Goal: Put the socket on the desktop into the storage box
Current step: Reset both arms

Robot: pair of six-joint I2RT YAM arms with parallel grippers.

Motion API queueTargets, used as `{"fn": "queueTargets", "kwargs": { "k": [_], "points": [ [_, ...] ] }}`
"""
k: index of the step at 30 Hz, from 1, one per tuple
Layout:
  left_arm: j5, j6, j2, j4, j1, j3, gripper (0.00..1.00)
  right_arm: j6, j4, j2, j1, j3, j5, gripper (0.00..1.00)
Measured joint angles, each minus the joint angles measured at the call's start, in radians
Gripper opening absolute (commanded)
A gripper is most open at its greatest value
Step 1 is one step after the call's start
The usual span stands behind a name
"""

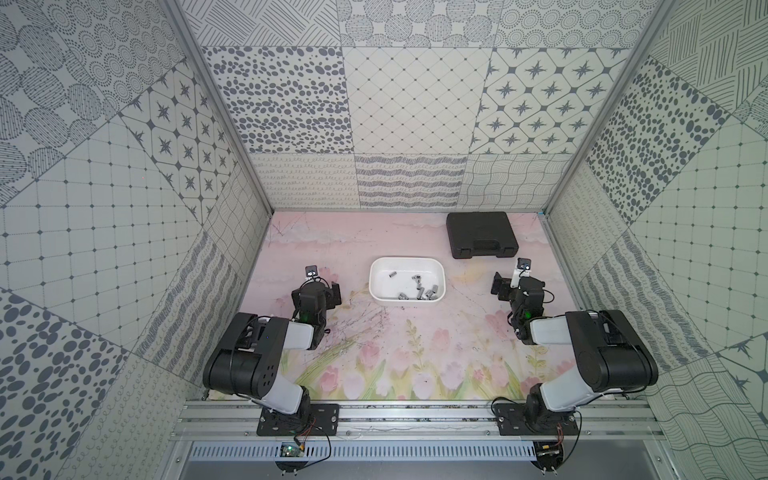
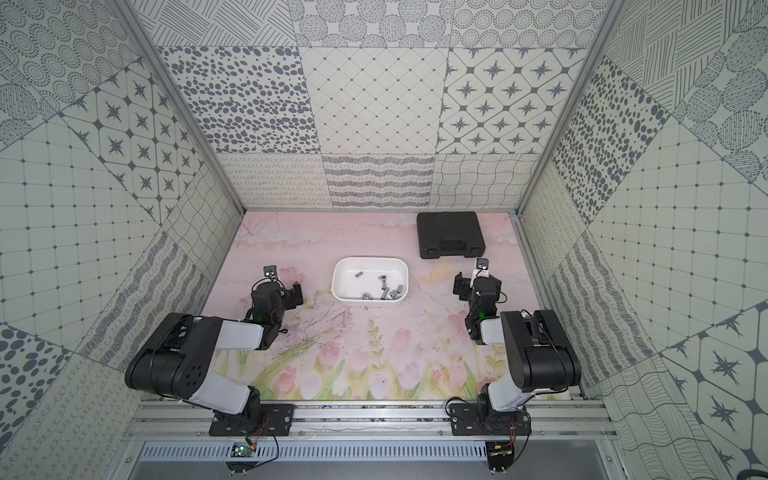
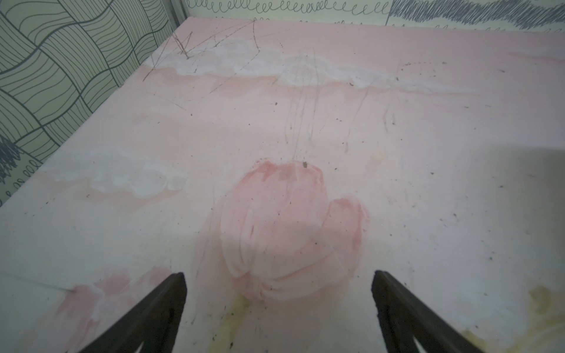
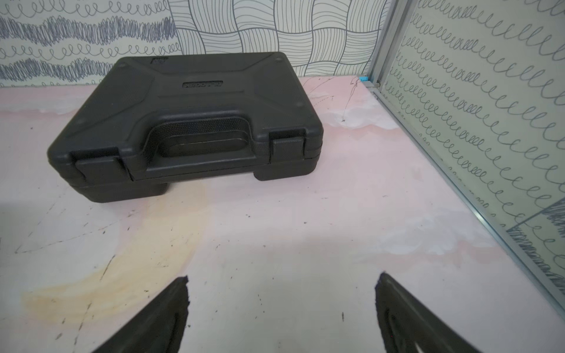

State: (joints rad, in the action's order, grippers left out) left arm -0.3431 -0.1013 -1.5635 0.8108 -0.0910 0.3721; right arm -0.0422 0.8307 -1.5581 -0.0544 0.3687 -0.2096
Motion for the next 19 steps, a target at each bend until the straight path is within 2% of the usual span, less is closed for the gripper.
{"fn": "queueTargets", "kwargs": {
  "k": [19],
  "points": [
    [0.078,0.000,-0.008,0.023,0.008,0.013,0.99,-0.002,-0.008,0.000,-0.001,0.014,0.058,0.97]
  ]
}}
